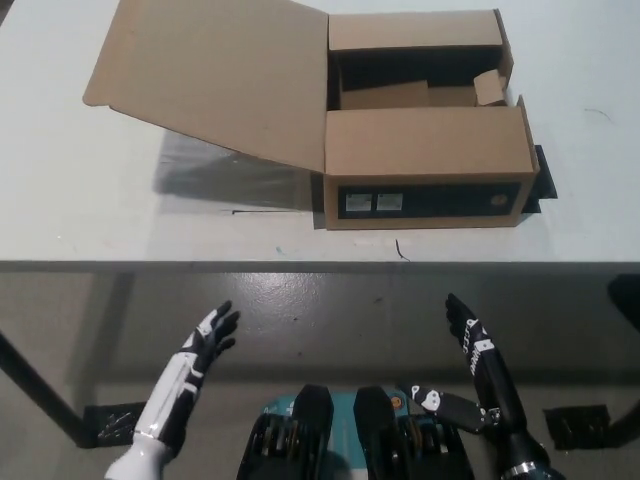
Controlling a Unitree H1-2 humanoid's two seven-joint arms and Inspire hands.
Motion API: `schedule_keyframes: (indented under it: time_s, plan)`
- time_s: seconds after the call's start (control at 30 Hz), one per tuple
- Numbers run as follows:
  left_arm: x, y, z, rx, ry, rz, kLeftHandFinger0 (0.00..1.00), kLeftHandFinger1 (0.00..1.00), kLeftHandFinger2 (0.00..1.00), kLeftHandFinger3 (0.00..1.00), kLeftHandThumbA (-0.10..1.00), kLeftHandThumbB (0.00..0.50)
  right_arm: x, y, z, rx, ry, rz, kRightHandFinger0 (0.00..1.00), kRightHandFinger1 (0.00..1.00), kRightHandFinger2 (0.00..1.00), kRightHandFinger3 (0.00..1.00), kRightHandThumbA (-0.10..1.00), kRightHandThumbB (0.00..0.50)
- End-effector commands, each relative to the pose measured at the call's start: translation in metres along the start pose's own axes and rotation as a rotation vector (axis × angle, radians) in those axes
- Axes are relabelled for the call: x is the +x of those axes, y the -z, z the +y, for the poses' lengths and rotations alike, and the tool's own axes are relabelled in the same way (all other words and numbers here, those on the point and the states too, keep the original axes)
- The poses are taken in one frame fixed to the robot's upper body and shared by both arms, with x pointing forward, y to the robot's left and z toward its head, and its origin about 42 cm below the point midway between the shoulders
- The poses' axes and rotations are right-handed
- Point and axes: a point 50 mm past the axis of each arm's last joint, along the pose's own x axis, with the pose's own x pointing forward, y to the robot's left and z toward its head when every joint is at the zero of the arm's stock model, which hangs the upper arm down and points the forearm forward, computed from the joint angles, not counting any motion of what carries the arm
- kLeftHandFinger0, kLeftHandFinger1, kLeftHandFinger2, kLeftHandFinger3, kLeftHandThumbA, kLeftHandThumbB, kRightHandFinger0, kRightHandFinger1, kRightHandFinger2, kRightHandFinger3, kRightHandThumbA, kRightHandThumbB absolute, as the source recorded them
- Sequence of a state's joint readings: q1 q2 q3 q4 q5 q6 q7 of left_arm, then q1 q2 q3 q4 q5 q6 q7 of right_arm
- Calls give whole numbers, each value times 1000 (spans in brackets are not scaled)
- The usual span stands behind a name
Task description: A small storge box is placed at the center of the table and the robot uses its left hand to push the lid and close it
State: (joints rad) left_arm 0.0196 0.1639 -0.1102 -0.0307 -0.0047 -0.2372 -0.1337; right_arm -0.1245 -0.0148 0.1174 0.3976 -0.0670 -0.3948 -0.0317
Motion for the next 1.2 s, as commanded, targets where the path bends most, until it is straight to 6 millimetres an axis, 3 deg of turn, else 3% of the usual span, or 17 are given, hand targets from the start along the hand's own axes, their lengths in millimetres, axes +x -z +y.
schedule_keyframes:
  time_s: [0.0,0.2,0.3,0.4,0.7,0.83,1.17]
  plan:
    - [-5,-31,-8,-66,92,-110,1000,1000,1000,1000,1000,274,10,-14,-1,-11,5,-108,1000,1000,1000,1000,1000,346]
    - [-7,-70,-11,-213,154,-202,1000,1000,1000,1000,1000,370,10,-13,0,-12,9,-105,1000,1000,1000,1000,1000,350]
    - [-2,-92,-6,-298,151,-236,1000,1000,1000,1000,1000,356,9,-12,-1,-12,11,-102,1000,1000,1000,1000,1000,348]
    - [7,-96,1,-365,149,-254,1000,1000,1000,1000,1000,352,8,-11,0,-6,12,-98,1000,1000,1000,1000,1000,351]
    - [41,-90,25,-581,130,-223,1000,1000,1000,1000,1000,414,9,-11,0,-5,13,-95,1000,1000,1000,1000,1000,352]
    - [56,-77,33,-691,110,-197,1000,1000,1000,1000,1000,384,8,-9,1,0,13,-91,1000,1000,1000,1000,1000,349]
    - [74,-53,40,-779,86,-143,1000,1000,1000,1000,1000,379,9,-11,1,-1,20,-98,1000,1000,1000,1000,1000,348]
